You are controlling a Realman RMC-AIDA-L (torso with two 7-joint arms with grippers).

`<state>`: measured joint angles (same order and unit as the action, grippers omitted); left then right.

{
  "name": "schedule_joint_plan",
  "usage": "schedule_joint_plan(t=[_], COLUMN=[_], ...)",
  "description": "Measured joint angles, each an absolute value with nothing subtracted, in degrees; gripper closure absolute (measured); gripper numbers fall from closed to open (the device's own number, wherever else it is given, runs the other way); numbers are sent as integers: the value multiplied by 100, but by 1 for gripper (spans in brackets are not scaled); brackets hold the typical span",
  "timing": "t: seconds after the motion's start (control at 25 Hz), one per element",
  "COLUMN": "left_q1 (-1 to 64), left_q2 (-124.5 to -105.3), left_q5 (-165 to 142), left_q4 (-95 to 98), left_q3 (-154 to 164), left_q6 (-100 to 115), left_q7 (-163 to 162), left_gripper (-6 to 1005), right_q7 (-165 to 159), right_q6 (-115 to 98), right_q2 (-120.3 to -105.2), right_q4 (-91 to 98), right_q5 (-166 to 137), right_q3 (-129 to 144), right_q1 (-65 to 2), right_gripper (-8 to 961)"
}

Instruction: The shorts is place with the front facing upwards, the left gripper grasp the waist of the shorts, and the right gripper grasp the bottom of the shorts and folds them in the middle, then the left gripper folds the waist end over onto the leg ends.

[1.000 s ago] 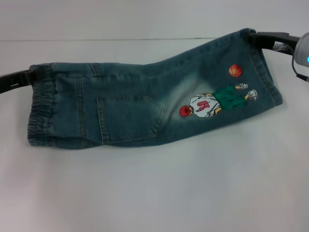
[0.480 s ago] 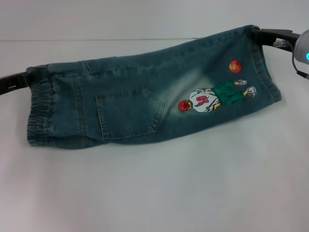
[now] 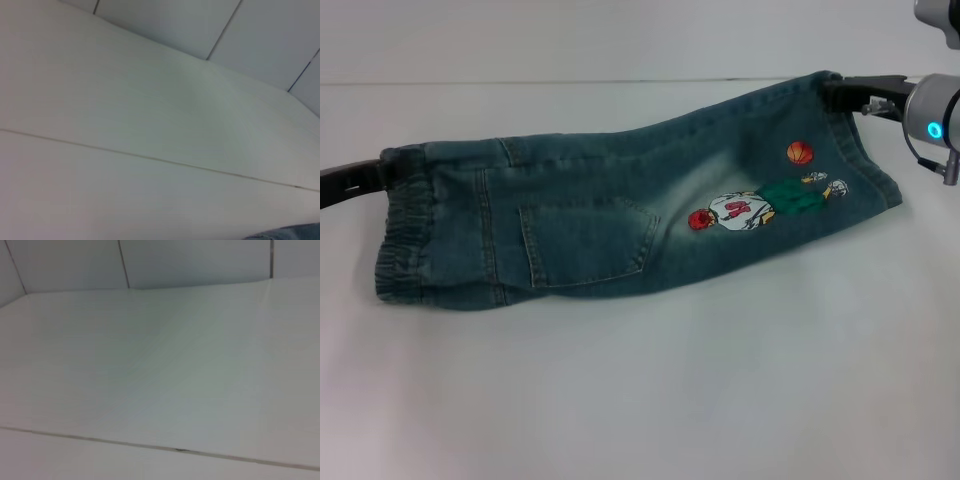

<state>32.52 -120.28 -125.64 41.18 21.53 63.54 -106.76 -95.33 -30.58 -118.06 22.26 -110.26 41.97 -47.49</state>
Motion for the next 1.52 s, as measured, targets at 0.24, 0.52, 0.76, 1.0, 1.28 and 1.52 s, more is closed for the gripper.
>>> schedule_joint_plan(t=[0.24, 0.52, 0.76, 1.0, 1.28, 1.52], left_q1=[3245, 3242, 3216, 3208, 3170, 3154], left_q2=[-12065, -12089, -12110, -12073, -11891, -11678], left_q5=[-12563, -12520, -12401, -12432, -12466, -12502], left_q4=[4083, 4060, 4060, 4010, 3969, 4023], left_q3=[2212, 2189, 2194, 2255, 2370, 2404], left_q6=[6272, 6026, 5924, 6050, 6259, 6557], left_q7=[-10596, -10659, -10698, -10701, -10856, -11145], left_gripper=[850, 848, 786, 664, 303, 140], right_q7=[-9527, -9519, -9437, -9189, -8930, -8735], right_q6=[-3037, -2937, -2887, -2910, -2999, -3086], right_q2=[-11813, -11861, -11907, -11946, -11953, -11946], right_q4=[2220, 2213, 2214, 2204, 2155, 2153], right_q5=[-11030, -11027, -11005, -10607, -10358, -10018], right_q3=[4208, 4210, 4184, 4184, 4168, 4177], right_q1=[-4775, -4797, -4791, -4710, -4641, -4524], right_gripper=[906, 882, 684, 386, 216, 66])
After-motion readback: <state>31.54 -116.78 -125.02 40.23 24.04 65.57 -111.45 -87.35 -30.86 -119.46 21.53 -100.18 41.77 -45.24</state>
